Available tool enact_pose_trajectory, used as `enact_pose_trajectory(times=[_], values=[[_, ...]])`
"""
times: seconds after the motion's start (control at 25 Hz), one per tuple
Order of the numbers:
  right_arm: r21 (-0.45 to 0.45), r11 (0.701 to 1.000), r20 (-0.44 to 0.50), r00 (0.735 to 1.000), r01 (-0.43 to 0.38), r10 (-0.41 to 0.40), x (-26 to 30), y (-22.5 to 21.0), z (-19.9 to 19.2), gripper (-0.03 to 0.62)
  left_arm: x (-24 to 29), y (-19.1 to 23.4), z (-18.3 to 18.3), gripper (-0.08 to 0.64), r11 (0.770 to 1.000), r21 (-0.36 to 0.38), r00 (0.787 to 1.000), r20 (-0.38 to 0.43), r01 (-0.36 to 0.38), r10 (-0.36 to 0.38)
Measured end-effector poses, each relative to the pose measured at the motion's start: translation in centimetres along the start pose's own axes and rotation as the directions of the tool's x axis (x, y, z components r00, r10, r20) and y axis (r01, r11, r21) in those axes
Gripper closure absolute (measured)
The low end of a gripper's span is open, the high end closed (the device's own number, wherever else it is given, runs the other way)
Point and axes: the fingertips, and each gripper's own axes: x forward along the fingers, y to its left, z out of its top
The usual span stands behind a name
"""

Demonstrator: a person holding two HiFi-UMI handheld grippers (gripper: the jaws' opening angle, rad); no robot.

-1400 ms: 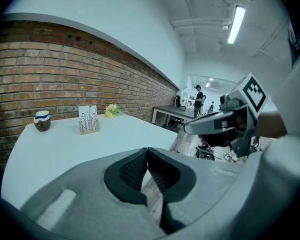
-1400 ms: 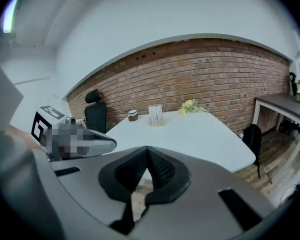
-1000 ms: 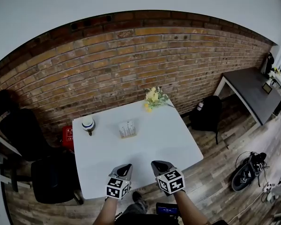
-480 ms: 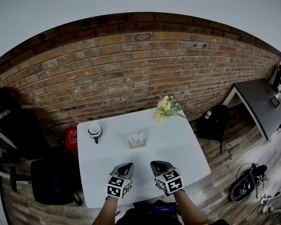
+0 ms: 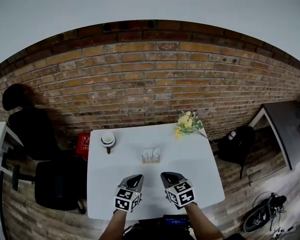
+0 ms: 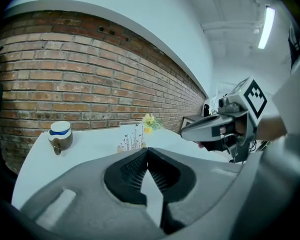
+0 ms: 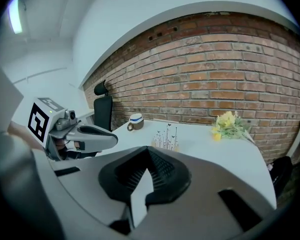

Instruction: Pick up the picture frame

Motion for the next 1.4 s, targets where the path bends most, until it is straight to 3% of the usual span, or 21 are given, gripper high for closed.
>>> enact_pose_trajectory(times=[0.48, 1.0, 1.4], values=[[-0.028, 0.999, 0.024, 0.999, -0.036, 0.036, -1.1, -1.8, 1.2, 0.584, 0.9, -1.8, 2.0, 0.549, 0.999, 0.01, 0.999, 0.029, -0.045, 0.044], [-0.027, 0.998, 0.023, 0.998, -0.056, 0.057, -1.7, -2.1, 0.9, 0.584, 1.1, -2.6, 1.8, 0.549, 0.998, 0.009, 0.998, 0.016, -0.056, 0.056], [-0.112, 0.985, -0.023, 0.991, -0.133, 0.132, -1.0, -4.0, 0.8, 0.584, 2.0, -1.5, 2.9, 0.549, 0.994, 0.053, 0.996, -0.002, -0.091, 0.091]])
